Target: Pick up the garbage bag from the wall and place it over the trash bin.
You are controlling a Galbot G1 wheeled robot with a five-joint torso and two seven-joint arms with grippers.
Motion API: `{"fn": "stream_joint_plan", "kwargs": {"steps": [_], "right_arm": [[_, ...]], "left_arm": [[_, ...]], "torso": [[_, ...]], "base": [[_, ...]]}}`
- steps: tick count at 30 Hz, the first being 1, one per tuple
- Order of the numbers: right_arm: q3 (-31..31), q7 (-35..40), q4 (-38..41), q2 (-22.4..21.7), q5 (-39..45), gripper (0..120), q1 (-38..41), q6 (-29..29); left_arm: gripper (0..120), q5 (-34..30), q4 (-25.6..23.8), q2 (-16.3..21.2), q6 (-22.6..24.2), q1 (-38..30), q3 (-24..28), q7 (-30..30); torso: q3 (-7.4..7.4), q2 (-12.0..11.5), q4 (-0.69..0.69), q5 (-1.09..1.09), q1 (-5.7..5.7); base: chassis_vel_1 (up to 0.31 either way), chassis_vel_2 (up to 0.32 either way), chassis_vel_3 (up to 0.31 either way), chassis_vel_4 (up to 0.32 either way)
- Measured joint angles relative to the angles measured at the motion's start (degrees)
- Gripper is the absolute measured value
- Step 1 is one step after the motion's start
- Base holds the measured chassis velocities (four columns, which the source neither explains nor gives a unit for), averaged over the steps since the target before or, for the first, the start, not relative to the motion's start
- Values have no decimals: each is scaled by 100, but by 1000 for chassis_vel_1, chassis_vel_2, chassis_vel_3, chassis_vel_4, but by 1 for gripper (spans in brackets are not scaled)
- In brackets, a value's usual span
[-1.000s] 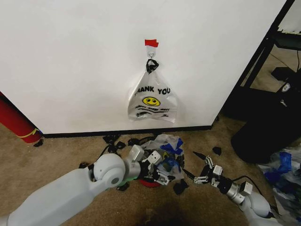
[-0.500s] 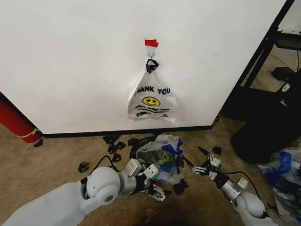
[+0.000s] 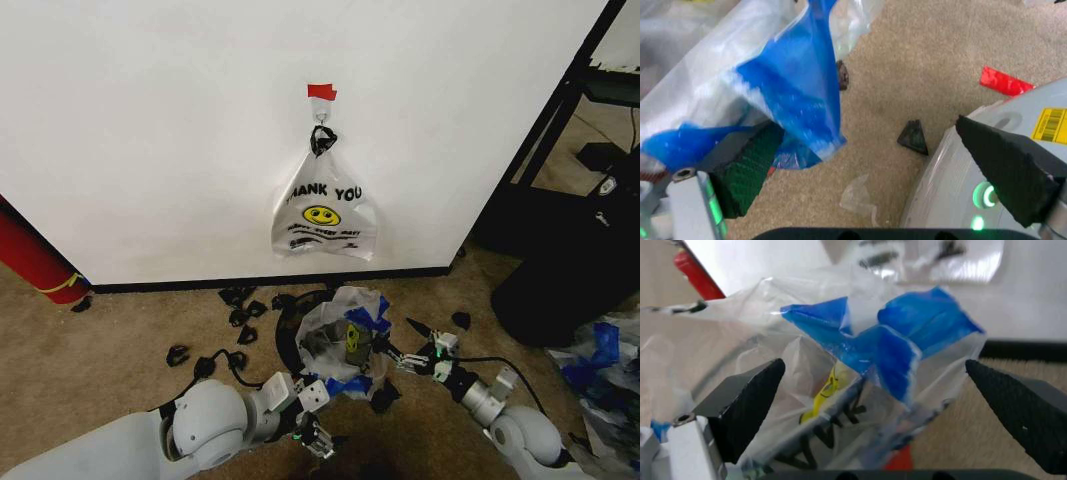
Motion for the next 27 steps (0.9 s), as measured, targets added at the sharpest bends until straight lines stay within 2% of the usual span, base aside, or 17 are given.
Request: {"fn": "stream_joint_plan", "kwargs": {"steps": [1,5,11,16,24,27], "right_arm": [[0,0,0,0,0,100,0,0],[-413,957,429,-140,444,100,146,-714],[-632,1423,602,-210,713,98,342,-1207],[-768,2319,752,-147,1125,98,627,-2361],[-925,2774,643,24,1319,98,846,-2807],[-1015,2920,556,170,1376,90,938,-2825]], "left_arm": [[100,0,0,0,0,0,0,0],[100,52,-24,-12,-38,-34,22,3],[100,53,-46,-8,-75,-163,90,13],[100,32,-109,-6,-89,-225,131,17],[100,27,-171,12,-97,-189,142,18],[100,33,-212,41,-100,-182,158,17]], "torso": [[0,0,0,0,0],[0,0,2,0,0],[0,0,0,1,0],[0,0,0,0,1],[0,0,1,1,1],[0,0,1,1,1]], "base": [[0,0,0,0],[0,0,0,0],[0,0,0,0],[0,0,0,0],[0,0,0,0],[0,0,0,0]]}}
